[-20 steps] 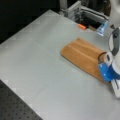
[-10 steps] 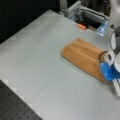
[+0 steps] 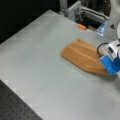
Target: Folding a towel twice
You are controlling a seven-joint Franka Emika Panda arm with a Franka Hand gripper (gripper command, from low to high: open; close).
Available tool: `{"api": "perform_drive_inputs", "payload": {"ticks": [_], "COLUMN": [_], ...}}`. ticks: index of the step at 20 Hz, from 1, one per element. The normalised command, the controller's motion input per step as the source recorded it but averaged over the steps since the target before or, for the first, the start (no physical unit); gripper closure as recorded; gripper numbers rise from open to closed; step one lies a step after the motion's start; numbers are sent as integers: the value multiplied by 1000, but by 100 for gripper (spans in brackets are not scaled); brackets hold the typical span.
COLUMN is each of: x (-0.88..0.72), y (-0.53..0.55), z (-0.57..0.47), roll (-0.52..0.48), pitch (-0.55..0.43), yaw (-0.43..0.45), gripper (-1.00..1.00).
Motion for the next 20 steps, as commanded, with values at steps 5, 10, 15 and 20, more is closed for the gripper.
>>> {"api": "perform_drive_inputs", "payload": {"ticks": [5,10,15,20], "x": [-44,-199,-393,-285], "y": [-419,-542,-710,-657], "z": [-10,166,328,145], "roll": [232,268,294,234], "pitch": [3,36,99,54], "yaw": [356,166,32,-38], "gripper": [100,100,100,100]}}
